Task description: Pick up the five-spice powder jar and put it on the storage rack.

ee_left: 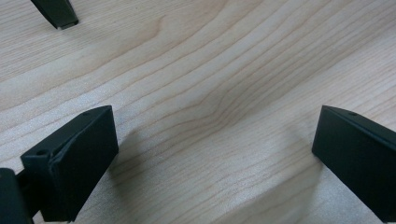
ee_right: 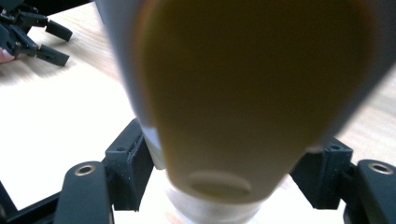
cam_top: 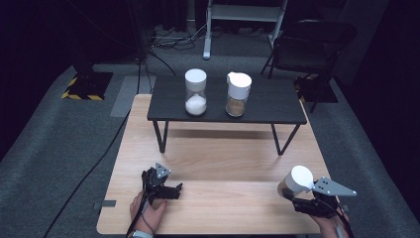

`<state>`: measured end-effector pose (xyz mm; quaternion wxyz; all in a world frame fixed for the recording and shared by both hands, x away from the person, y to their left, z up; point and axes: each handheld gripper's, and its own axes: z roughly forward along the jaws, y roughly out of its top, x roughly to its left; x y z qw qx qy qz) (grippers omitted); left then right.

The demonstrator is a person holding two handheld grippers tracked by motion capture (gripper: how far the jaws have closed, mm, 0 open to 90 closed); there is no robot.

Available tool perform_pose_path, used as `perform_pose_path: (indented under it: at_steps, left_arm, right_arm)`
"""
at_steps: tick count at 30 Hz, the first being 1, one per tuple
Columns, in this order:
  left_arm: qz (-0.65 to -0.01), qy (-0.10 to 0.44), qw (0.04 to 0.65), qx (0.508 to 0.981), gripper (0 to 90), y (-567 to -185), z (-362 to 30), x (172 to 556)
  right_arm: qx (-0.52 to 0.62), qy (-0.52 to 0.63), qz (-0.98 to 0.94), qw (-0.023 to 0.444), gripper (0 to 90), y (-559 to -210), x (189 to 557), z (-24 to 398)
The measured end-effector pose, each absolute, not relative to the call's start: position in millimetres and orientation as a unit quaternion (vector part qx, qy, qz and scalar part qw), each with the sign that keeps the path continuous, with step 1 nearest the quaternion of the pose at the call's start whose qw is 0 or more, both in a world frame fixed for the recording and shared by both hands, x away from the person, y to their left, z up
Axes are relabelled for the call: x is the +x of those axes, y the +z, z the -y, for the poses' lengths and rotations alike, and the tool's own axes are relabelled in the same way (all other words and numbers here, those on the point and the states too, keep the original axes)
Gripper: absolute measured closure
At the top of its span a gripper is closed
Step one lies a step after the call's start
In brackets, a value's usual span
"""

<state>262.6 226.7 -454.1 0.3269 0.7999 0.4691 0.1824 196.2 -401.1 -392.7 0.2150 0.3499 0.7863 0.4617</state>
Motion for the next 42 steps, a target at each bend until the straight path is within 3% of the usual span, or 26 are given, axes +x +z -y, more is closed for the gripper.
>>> perform_pose_path:
  at_steps: [26,42]
  left_arm:
    - [-0.471,0.182,0.327,0.799,0.4,-454.2,-226.5,262.4]
    - [-0.47,0.182,0.327,0.799,0.4,-454.1,-226.5,262.5]
  right_arm:
    - [0.332,0.466,-0.79,0.221,30.2,-331.8,234.8,375.3]
    - [0.34,0.465,-0.784,0.231,30.2,-264.0,276.7,354.3]
